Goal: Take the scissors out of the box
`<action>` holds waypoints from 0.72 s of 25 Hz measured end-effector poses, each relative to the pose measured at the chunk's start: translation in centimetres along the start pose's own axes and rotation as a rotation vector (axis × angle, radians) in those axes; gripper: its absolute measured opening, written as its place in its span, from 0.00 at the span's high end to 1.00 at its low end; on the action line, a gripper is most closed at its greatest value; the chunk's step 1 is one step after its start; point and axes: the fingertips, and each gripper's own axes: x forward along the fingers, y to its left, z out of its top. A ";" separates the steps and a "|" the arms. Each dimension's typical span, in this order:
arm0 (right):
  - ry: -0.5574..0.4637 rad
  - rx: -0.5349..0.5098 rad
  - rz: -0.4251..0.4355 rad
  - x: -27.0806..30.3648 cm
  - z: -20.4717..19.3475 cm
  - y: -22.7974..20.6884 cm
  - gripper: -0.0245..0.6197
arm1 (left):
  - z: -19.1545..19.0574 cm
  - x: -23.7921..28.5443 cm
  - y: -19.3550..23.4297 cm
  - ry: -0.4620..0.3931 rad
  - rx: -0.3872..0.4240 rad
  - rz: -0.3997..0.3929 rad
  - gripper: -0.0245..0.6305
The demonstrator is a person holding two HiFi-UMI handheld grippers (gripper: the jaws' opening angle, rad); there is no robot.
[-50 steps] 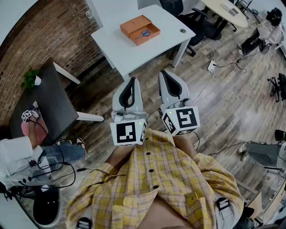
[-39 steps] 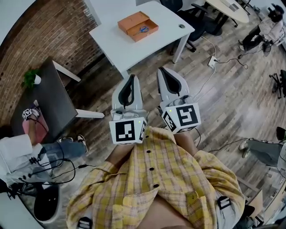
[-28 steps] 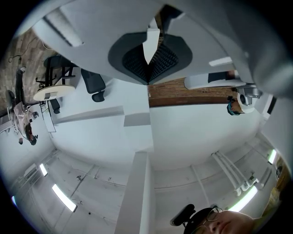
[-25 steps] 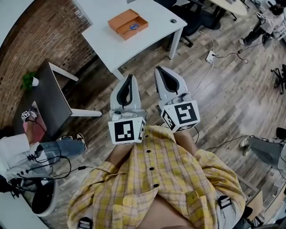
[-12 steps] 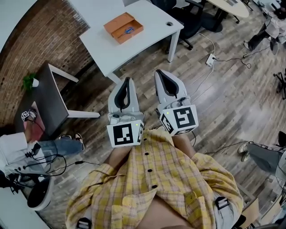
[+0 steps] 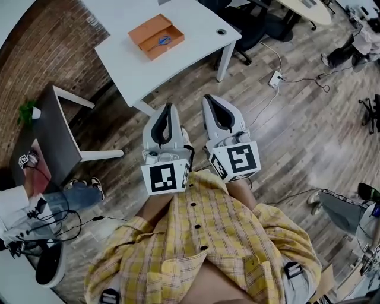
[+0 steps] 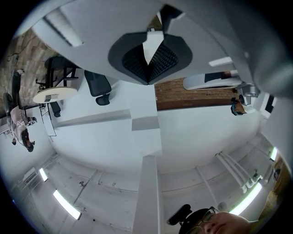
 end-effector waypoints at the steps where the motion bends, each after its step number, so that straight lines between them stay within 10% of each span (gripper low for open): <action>1: 0.000 0.000 0.003 0.7 0.0 -0.4 0.95 | -0.1 0.9 0.2 0.000 0.003 0.000 0.96; 18: 0.051 0.009 0.022 15.5 -0.1 -4.5 0.95 | -1.3 13.5 8.6 0.035 -0.039 0.049 0.96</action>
